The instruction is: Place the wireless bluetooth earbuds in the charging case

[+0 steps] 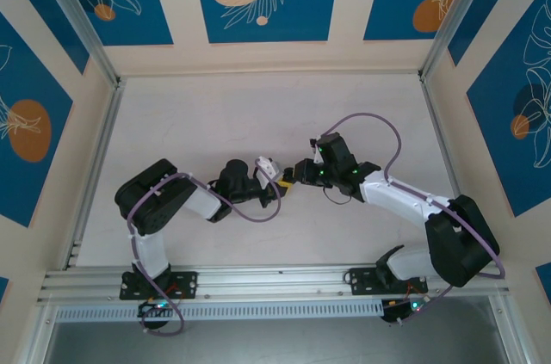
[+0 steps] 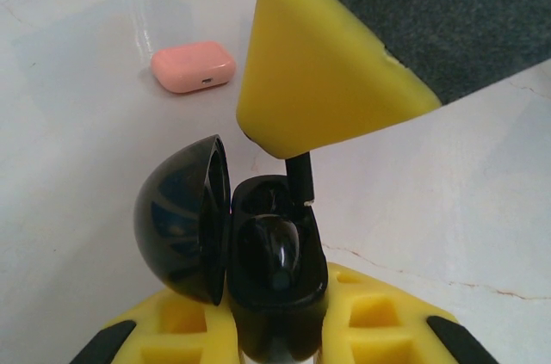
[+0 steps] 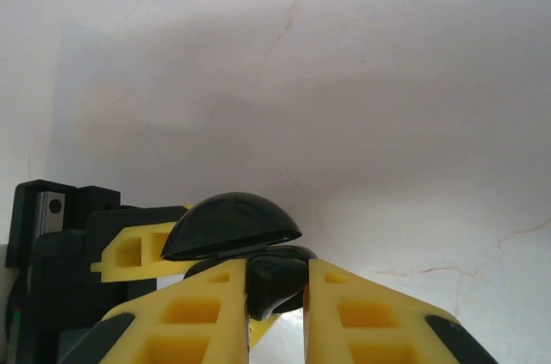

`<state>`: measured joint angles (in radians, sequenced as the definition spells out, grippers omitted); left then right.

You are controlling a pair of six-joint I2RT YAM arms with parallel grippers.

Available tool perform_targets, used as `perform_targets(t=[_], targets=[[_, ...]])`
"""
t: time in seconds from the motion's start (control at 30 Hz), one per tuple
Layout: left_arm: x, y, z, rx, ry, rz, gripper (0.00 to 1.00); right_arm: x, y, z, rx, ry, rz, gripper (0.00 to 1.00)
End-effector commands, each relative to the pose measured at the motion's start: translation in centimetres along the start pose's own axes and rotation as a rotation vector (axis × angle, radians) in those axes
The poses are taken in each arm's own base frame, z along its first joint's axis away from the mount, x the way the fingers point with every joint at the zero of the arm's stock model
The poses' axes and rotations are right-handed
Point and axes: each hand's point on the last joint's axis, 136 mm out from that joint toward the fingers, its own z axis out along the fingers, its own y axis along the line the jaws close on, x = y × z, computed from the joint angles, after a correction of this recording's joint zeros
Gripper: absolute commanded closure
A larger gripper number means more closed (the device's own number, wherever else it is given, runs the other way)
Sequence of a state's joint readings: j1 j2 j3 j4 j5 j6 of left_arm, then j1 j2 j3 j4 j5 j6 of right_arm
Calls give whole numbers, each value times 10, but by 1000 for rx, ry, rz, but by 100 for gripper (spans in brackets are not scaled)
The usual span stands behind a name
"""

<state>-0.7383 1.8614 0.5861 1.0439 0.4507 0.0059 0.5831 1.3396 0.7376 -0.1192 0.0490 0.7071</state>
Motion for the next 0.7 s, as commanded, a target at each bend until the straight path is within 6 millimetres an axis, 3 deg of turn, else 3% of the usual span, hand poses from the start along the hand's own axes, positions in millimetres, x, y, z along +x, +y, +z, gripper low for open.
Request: perform_targets(t=[0.0, 0.57, 0.67], targets=[[-12, -5, 0, 8, -49, 19, 90, -7, 9, 0, -16, -20, -15, 80], [-25, -5, -3, 1, -98, 16, 89, -2, 9, 4, -15, -5, -26, 80], [-26, -4, -3, -2, -101, 16, 89, -2, 12, 3, -27, -6, -36, 76]])
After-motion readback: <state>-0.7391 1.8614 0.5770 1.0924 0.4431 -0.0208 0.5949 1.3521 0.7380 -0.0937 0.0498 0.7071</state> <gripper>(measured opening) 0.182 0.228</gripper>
